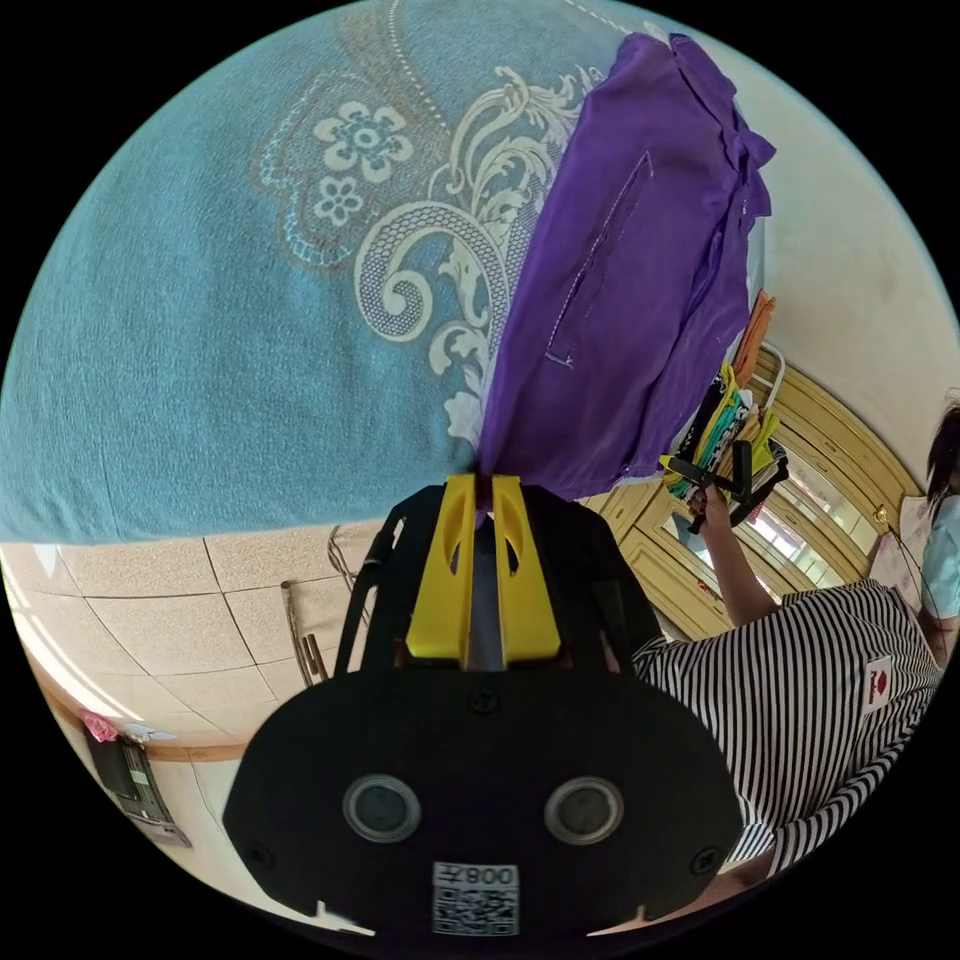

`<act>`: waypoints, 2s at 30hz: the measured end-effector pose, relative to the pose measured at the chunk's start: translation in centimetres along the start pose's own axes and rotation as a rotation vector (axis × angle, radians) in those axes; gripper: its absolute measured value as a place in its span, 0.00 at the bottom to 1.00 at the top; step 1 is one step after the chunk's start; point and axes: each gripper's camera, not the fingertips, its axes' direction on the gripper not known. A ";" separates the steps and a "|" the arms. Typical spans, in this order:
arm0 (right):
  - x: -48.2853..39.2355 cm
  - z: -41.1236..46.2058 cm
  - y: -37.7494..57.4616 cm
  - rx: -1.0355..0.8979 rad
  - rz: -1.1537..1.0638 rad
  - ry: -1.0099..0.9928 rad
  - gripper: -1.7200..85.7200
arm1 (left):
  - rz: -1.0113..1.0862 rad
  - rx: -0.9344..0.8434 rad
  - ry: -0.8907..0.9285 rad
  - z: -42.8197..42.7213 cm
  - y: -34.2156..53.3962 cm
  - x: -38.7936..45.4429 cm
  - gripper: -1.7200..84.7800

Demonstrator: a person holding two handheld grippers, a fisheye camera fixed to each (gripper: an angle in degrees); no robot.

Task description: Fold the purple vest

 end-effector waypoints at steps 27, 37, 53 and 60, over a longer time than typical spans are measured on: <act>-4.1 -1.2 0.7 0.056 -0.063 0.103 0.04 | 0.060 0.020 -0.186 2.4 3.2 2.3 0.05; -6.3 -1.9 -0.5 0.012 -0.056 0.174 0.03 | 0.049 0.013 -0.146 3.2 4.0 2.2 0.05; -6.3 -3.5 -1.1 -0.019 0.043 0.151 0.04 | 0.015 -0.073 -0.155 4.6 5.3 3.8 0.05; -5.8 -4.0 -0.8 -0.046 0.035 0.154 0.04 | 0.006 -0.070 -0.150 5.3 6.9 4.3 0.05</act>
